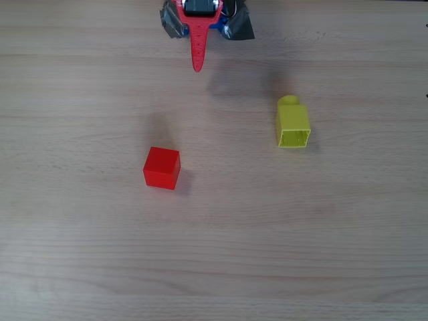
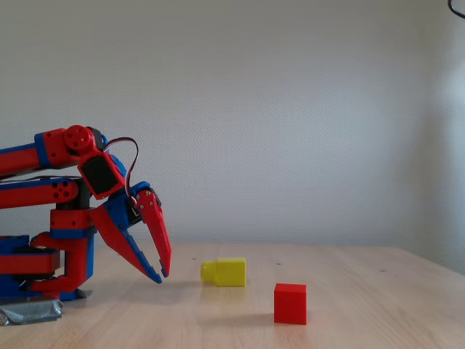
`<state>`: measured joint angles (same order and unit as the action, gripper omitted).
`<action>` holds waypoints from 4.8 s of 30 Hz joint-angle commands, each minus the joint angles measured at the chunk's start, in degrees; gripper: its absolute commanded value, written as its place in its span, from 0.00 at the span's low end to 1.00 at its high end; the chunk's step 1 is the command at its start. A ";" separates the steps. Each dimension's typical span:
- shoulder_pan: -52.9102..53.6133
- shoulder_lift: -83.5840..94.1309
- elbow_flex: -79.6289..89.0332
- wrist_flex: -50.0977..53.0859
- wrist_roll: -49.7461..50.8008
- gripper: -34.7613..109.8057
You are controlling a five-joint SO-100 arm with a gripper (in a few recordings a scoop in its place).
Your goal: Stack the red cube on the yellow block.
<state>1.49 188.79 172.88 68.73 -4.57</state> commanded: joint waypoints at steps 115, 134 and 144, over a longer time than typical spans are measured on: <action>7.82 -97.82 -68.73 -18.28 5.01 0.53; 7.65 -105.29 -73.56 -18.90 5.19 0.53; 7.38 -107.84 -75.23 -18.19 4.22 0.50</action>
<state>8.88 78.84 101.95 49.92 0.62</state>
